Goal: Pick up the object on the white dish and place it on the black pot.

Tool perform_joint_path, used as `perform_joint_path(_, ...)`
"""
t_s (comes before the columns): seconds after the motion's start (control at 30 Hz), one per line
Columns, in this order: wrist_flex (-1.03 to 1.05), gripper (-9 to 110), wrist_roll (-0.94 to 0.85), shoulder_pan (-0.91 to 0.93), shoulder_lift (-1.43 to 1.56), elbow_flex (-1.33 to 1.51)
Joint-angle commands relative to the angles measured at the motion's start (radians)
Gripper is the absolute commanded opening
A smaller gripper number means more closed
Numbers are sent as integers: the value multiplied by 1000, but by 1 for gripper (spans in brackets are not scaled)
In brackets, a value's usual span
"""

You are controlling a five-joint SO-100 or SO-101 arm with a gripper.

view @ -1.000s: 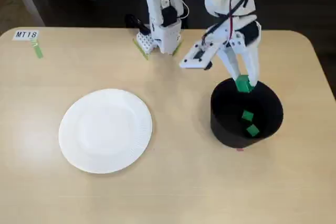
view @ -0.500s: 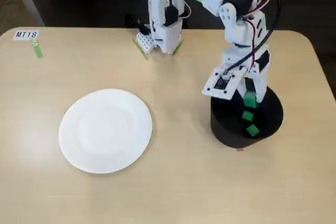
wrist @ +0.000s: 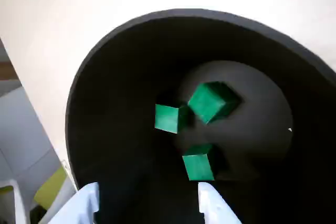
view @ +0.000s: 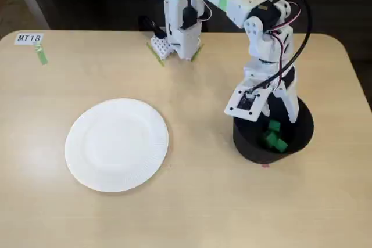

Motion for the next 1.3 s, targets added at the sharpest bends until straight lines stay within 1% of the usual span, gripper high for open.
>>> perform_joint_path(0.0,15,24,-3,14,35,-17)
perform_joint_path(0.07,31,16,-2,23,60,-20)
perform_joint_path(0.13,58,2,3,44,91,-34)
perform_joint_path(0.17,86,0,-2,60,104,-49)
perform_joint_path(0.27,160,0,-14,124,158,-97)
perform_joint_path(0.4,209,0,20,252,268,-106)
perform_joint_path(0.63,288,0,152,515,505,-35)
perform_joint_path(0.77,287,0,225,623,710,137)
perform_joint_path(0.87,278,0,235,658,893,316)
perform_joint_path(1.1,252,0,222,635,1308,744)
perform_joint_path(1.27,261,0,207,624,1522,939)
